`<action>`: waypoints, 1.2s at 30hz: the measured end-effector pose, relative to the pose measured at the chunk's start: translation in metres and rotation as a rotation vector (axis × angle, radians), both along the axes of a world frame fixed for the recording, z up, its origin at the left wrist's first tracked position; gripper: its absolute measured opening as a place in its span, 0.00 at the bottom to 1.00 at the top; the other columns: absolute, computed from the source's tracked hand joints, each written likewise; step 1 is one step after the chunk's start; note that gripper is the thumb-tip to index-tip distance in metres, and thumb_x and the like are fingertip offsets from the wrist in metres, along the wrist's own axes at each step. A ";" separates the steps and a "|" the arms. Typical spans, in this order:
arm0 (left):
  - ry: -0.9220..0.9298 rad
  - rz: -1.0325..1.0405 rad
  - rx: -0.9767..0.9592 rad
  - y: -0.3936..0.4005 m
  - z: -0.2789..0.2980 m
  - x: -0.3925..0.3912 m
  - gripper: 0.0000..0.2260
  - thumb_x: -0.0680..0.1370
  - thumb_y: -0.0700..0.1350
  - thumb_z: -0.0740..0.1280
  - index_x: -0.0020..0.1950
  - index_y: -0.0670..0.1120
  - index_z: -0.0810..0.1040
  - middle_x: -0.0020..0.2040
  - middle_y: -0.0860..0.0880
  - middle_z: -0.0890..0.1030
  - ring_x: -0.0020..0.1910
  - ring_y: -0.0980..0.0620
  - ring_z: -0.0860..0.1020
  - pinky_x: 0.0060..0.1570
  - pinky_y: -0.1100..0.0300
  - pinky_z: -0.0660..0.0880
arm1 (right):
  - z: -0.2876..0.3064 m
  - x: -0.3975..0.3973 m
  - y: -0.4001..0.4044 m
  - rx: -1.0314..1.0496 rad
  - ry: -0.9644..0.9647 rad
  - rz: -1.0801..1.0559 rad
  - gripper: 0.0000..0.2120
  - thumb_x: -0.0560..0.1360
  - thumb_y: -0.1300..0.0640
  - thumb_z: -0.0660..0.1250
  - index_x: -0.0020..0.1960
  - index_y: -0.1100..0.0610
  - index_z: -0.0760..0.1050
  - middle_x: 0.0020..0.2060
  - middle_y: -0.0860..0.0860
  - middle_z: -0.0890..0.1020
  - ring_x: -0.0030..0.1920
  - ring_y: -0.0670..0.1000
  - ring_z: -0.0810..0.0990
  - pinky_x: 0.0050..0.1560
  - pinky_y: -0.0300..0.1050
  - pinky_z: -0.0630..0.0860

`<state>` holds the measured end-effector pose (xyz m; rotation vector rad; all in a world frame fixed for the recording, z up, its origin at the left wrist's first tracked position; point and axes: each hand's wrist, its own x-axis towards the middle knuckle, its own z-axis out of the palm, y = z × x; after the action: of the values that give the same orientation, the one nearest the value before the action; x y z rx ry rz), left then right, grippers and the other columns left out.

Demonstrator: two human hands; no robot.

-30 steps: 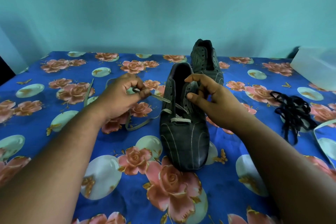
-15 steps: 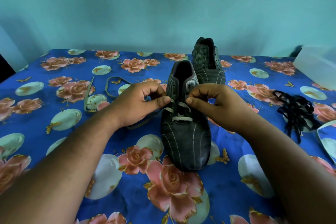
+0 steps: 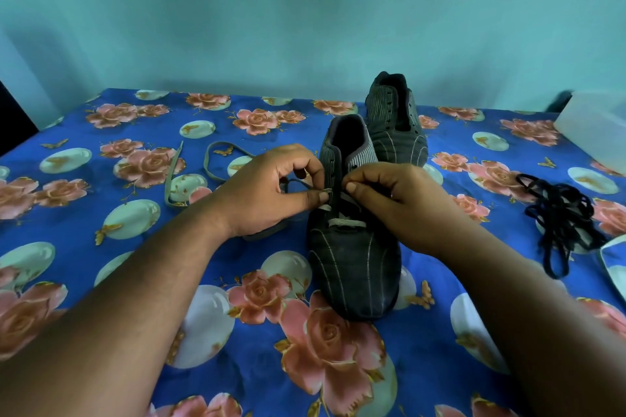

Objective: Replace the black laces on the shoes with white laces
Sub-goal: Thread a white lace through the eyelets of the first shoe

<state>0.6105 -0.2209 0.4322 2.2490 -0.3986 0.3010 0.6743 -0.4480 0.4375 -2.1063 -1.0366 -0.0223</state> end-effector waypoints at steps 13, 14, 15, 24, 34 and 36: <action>0.486 0.258 -0.194 -0.011 0.008 -0.005 0.28 0.82 0.65 0.56 0.36 0.48 0.82 0.38 0.44 0.77 0.37 0.49 0.72 0.37 0.61 0.70 | 0.004 -0.005 0.008 -0.063 0.120 -0.069 0.10 0.79 0.55 0.71 0.41 0.41 0.80 0.33 0.36 0.82 0.36 0.36 0.79 0.37 0.27 0.71; 0.515 0.269 -0.176 -0.013 0.009 -0.005 0.29 0.82 0.66 0.56 0.32 0.49 0.80 0.35 0.43 0.73 0.34 0.48 0.68 0.31 0.61 0.66 | 0.004 -0.005 0.009 -0.056 0.132 -0.074 0.10 0.79 0.55 0.71 0.41 0.42 0.80 0.33 0.36 0.82 0.35 0.36 0.79 0.37 0.28 0.71; 0.539 0.267 -0.198 -0.013 0.010 -0.005 0.28 0.82 0.64 0.58 0.31 0.49 0.80 0.33 0.44 0.70 0.31 0.47 0.65 0.29 0.60 0.63 | 0.004 -0.005 0.009 -0.051 0.146 -0.078 0.10 0.78 0.55 0.71 0.41 0.42 0.80 0.33 0.36 0.82 0.34 0.36 0.79 0.37 0.28 0.71; 0.495 0.193 -0.378 -0.003 0.009 -0.004 0.17 0.67 0.61 0.76 0.39 0.47 0.86 0.30 0.47 0.68 0.29 0.52 0.64 0.32 0.58 0.61 | 0.000 -0.004 0.010 0.005 0.201 -0.097 0.06 0.77 0.55 0.73 0.41 0.49 0.83 0.27 0.51 0.79 0.28 0.44 0.72 0.32 0.39 0.71; 0.004 0.204 -0.011 0.005 0.007 -0.002 0.13 0.71 0.58 0.73 0.42 0.48 0.85 0.34 0.40 0.78 0.31 0.44 0.81 0.34 0.53 0.82 | -0.004 -0.005 0.010 0.000 0.133 -0.121 0.07 0.77 0.54 0.74 0.41 0.46 0.83 0.28 0.47 0.80 0.28 0.41 0.73 0.31 0.33 0.70; 0.016 0.174 -0.030 0.004 0.002 0.001 0.15 0.72 0.58 0.73 0.42 0.46 0.84 0.38 0.43 0.79 0.36 0.46 0.81 0.39 0.56 0.82 | -0.006 -0.004 0.008 0.017 0.134 -0.121 0.06 0.77 0.53 0.73 0.42 0.45 0.82 0.31 0.46 0.82 0.30 0.41 0.76 0.33 0.35 0.73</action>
<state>0.6111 -0.2168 0.4346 2.2587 -0.1885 0.3759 0.6701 -0.4399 0.4318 -2.1218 -0.8266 0.0492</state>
